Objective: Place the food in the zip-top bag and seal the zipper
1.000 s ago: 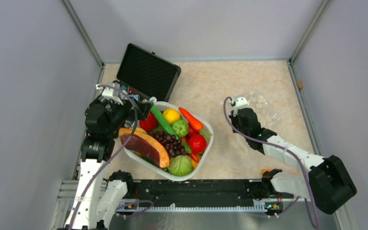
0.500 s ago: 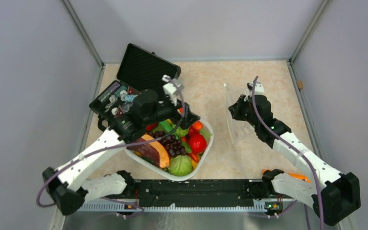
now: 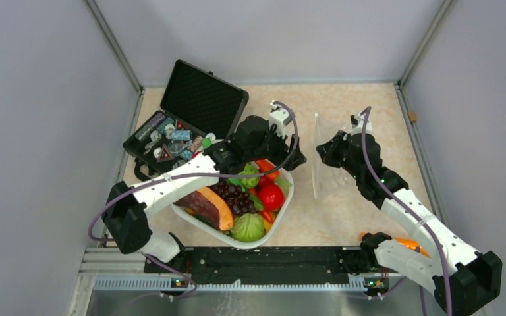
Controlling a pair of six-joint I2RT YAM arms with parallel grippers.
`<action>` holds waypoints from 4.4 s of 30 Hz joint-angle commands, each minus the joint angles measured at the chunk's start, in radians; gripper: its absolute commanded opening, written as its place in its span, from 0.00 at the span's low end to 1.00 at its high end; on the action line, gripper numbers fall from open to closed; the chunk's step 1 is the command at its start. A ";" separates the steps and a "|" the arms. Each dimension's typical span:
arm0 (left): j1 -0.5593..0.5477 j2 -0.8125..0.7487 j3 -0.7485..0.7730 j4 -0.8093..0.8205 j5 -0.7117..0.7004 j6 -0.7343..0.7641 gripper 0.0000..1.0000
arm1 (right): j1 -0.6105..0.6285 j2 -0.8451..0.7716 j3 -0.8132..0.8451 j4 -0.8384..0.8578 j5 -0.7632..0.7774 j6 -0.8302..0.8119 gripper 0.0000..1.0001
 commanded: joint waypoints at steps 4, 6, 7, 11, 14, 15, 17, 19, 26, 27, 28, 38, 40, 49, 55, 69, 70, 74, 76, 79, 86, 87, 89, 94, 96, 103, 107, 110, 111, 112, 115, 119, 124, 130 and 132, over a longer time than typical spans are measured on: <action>-0.012 0.059 -0.033 0.269 0.045 -0.105 0.78 | -0.002 -0.038 0.044 0.011 -0.020 0.036 0.00; -0.012 0.080 -0.030 0.286 0.046 -0.109 0.75 | -0.003 -0.037 0.052 0.008 -0.020 0.035 0.00; -0.012 0.091 -0.028 0.287 0.041 -0.107 0.73 | -0.002 -0.038 0.055 0.006 -0.020 0.036 0.00; -0.013 0.128 -0.004 0.261 0.029 -0.063 0.67 | -0.004 -0.043 0.068 -0.009 -0.017 0.036 0.00; -0.015 0.145 -0.002 0.263 0.035 -0.058 0.64 | -0.004 -0.050 0.072 -0.007 -0.019 0.041 0.00; -0.017 0.150 -0.003 0.263 0.034 -0.060 0.64 | -0.004 -0.050 0.074 -0.008 -0.018 0.042 0.00; -0.024 0.156 -0.008 0.280 0.030 -0.061 0.64 | -0.004 -0.048 0.080 -0.012 -0.024 0.042 0.00; -0.028 0.162 -0.002 0.286 0.038 -0.059 0.64 | -0.004 -0.043 0.086 -0.020 -0.028 0.042 0.00; -0.029 0.202 0.091 0.155 -0.007 0.009 0.39 | -0.004 -0.053 0.097 -0.020 -0.020 0.038 0.00; -0.029 0.196 0.085 0.153 -0.026 0.010 0.34 | -0.004 -0.049 0.107 -0.042 -0.007 0.029 0.00; -0.029 0.191 0.075 0.153 -0.047 0.011 0.30 | -0.004 -0.048 0.118 -0.066 0.016 0.017 0.00; -0.029 0.205 0.063 0.155 -0.105 -0.034 0.00 | -0.004 -0.019 0.191 -0.224 0.029 -0.146 0.01; -0.029 0.204 0.064 0.189 -0.091 -0.060 0.00 | -0.004 -0.014 0.193 -0.250 0.039 -0.149 0.16; -0.032 0.216 0.100 0.223 0.003 -0.173 0.00 | 0.001 0.014 0.199 -0.260 0.043 -0.116 0.38; -0.032 0.223 0.103 0.225 -0.013 -0.211 0.00 | 0.040 -0.029 0.169 -0.170 0.026 -0.048 0.40; -0.034 0.213 0.098 0.238 -0.019 -0.239 0.00 | 0.075 -0.005 0.108 -0.116 0.095 0.016 0.34; -0.034 0.212 0.098 0.238 -0.017 -0.240 0.00 | 0.077 -0.004 0.107 -0.111 0.105 0.017 0.34; -0.035 0.208 0.098 0.238 -0.008 -0.238 0.00 | 0.085 0.015 0.109 -0.098 0.118 0.003 0.33; -0.035 0.204 0.098 0.237 -0.009 -0.235 0.00 | 0.090 0.034 0.118 -0.111 0.121 -0.006 0.32; -0.035 0.199 0.095 0.227 -0.021 -0.230 0.00 | 0.092 0.047 0.139 -0.172 0.199 -0.025 0.25; -0.037 0.189 0.088 0.228 -0.034 -0.230 0.00 | 0.094 0.018 0.158 -0.165 0.179 -0.063 0.18; -0.037 0.192 0.092 0.228 -0.028 -0.231 0.00 | 0.094 0.023 0.158 -0.160 0.174 -0.059 0.20; -0.040 0.196 0.100 0.226 -0.023 -0.230 0.00 | 0.098 0.036 0.157 -0.156 0.175 -0.051 0.23; -0.044 0.197 0.106 0.219 -0.020 -0.227 0.00 | 0.117 0.057 0.157 -0.136 0.192 -0.043 0.24; -0.045 0.195 0.104 0.221 -0.020 -0.227 0.00 | 0.118 0.068 0.155 -0.127 0.187 -0.044 0.24; -0.046 0.177 0.084 0.218 -0.049 -0.218 0.00 | 0.118 0.075 0.139 -0.106 0.208 -0.050 0.06; -0.044 0.153 0.061 0.185 -0.114 -0.197 0.00 | 0.119 0.050 0.141 -0.161 0.288 -0.072 0.00; -0.032 0.133 0.031 0.167 -0.159 -0.190 0.00 | 0.118 0.032 0.156 -0.220 0.349 -0.112 0.00; -0.023 0.126 0.020 0.164 -0.164 -0.198 0.00 | 0.118 0.031 0.173 -0.248 0.374 -0.132 0.00; -0.012 0.120 0.008 0.161 -0.169 -0.205 0.00 | 0.118 0.031 0.189 -0.279 0.402 -0.141 0.00; 0.021 0.102 -0.025 0.157 -0.179 -0.222 0.00 | 0.118 0.032 0.236 -0.384 0.480 -0.168 0.00; 0.036 0.102 -0.025 0.159 -0.162 -0.222 0.00 | 0.117 0.019 0.290 -0.431 0.411 -0.227 0.00; 0.034 0.140 0.009 0.153 -0.128 -0.233 0.00 | 0.118 0.015 0.346 -0.439 0.063 -0.263 0.00; 0.035 0.152 0.013 0.156 -0.114 -0.235 0.00 | 0.118 0.020 0.354 -0.514 0.189 -0.188 0.00; 0.035 0.153 0.011 0.177 -0.068 -0.225 0.02 | 0.118 0.059 0.365 -0.576 0.258 -0.196 0.00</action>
